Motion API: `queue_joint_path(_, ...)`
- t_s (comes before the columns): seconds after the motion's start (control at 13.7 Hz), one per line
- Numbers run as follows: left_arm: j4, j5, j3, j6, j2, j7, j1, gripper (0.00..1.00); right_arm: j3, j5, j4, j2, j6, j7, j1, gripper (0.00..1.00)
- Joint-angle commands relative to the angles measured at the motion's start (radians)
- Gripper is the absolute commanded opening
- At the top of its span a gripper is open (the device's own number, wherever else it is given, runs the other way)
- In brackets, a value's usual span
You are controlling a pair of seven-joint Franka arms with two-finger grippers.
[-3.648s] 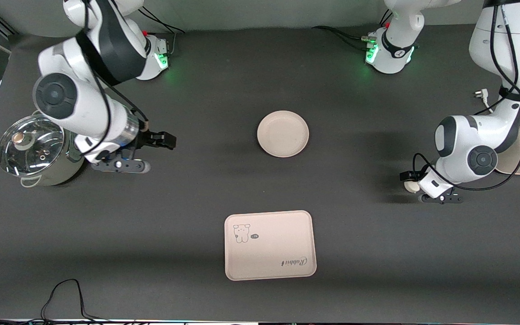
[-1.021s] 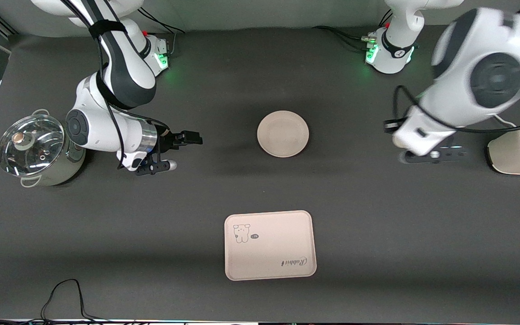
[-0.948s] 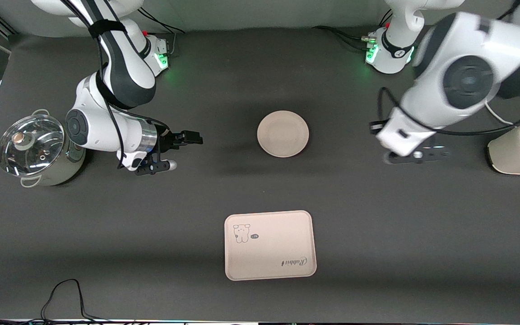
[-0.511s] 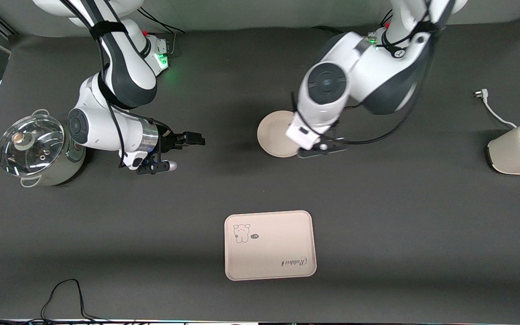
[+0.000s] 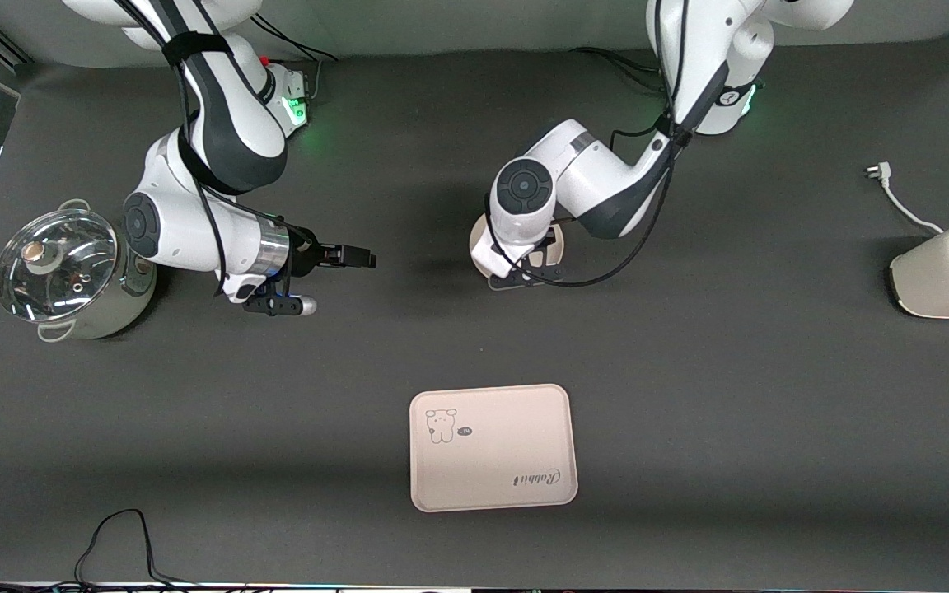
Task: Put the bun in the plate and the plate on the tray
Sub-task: 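Carry the bun with the left gripper over the white plate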
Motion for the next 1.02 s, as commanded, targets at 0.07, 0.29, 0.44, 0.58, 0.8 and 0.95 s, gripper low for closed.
queue_joint_path(0.07,-0.188,-0.003,-0.02,0.166,-0.061,-0.018,-0.017,0.11,-0.005,0.064,-0.008,0.027,0.072,-0.102,0.009,1.0)
queue_joint_path(0.29,-0.225,0.002,-0.02,0.249,-0.046,-0.042,-0.043,0.57,-0.005,0.254,-0.074,0.06,0.152,-0.176,0.08,1.0)
queue_joint_path(0.44,-0.225,0.002,-0.017,0.227,-0.055,-0.044,-0.034,1.0,0.003,0.294,-0.187,0.067,0.343,-0.265,0.115,1.0)
queue_joint_path(0.58,-0.21,0.002,-0.012,0.174,-0.073,-0.041,-0.019,1.0,0.0,0.483,-0.202,0.096,0.4,-0.366,0.182,1.0)
queue_joint_path(0.8,-0.189,0.003,-0.013,0.085,-0.133,-0.027,0.032,1.0,0.002,0.526,-0.205,0.141,0.419,-0.402,0.207,1.0)
queue_joint_path(0.95,-0.183,0.003,-0.013,0.054,-0.15,-0.024,0.04,1.0,0.002,0.581,-0.205,0.185,0.529,-0.4,0.3,1.0)
